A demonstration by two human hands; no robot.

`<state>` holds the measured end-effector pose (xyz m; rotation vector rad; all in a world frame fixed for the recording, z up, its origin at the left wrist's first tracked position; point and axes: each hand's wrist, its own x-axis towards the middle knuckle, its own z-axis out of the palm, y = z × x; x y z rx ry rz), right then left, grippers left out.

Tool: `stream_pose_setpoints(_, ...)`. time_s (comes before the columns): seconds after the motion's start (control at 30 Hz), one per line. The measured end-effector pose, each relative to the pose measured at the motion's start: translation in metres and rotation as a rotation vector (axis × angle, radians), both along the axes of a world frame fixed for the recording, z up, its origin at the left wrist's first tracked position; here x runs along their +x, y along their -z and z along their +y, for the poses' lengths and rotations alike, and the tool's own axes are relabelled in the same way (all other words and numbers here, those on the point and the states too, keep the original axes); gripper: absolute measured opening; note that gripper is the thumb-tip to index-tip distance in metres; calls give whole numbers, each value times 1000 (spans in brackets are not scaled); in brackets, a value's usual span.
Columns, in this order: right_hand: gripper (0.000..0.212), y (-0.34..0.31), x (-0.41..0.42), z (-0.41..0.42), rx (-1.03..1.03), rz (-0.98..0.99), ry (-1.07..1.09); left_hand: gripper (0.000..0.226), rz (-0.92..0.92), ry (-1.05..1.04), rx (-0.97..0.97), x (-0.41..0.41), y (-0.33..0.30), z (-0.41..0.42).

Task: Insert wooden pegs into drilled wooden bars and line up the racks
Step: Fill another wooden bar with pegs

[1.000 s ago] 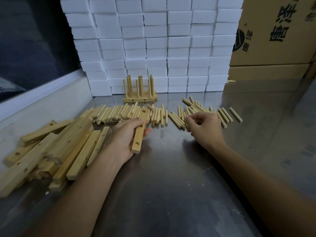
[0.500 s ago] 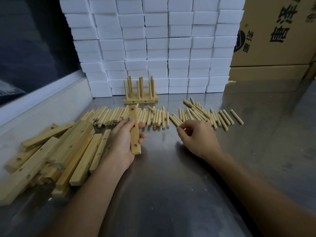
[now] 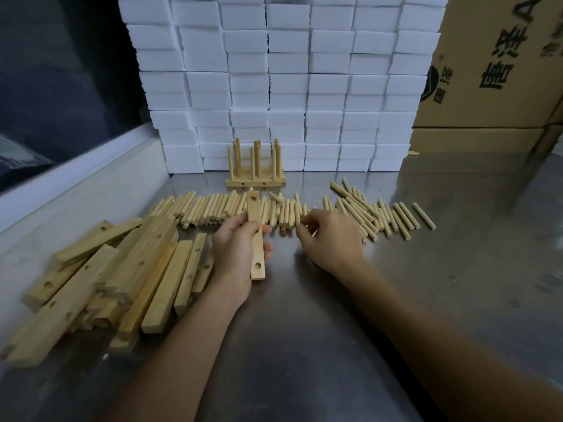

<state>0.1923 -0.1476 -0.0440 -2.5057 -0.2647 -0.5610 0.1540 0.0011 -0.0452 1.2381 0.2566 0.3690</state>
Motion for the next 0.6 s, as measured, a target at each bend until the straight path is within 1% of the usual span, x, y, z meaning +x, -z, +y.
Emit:
stream_pose_setpoints(0.1,22,3,12,7,-45,8,124,17,-11,72,-18,0,1,4)
stream_pose_setpoints(0.23,34,10,18,6,-200,18,228,18,-11,118,-93,3,2,8)
stream_pose_setpoints(0.3,36,12,19,7,-229,29,234,19,-6,124,-104,5,3,8)
stream_pose_setpoints(0.47,36,11,20,10,-210,-44,220,20,-16,132,-94,5,3,7)
stream_pose_setpoints(0.6,37,11,22,12,-210,-70,163,21,-18,138,-73,5,4,5)
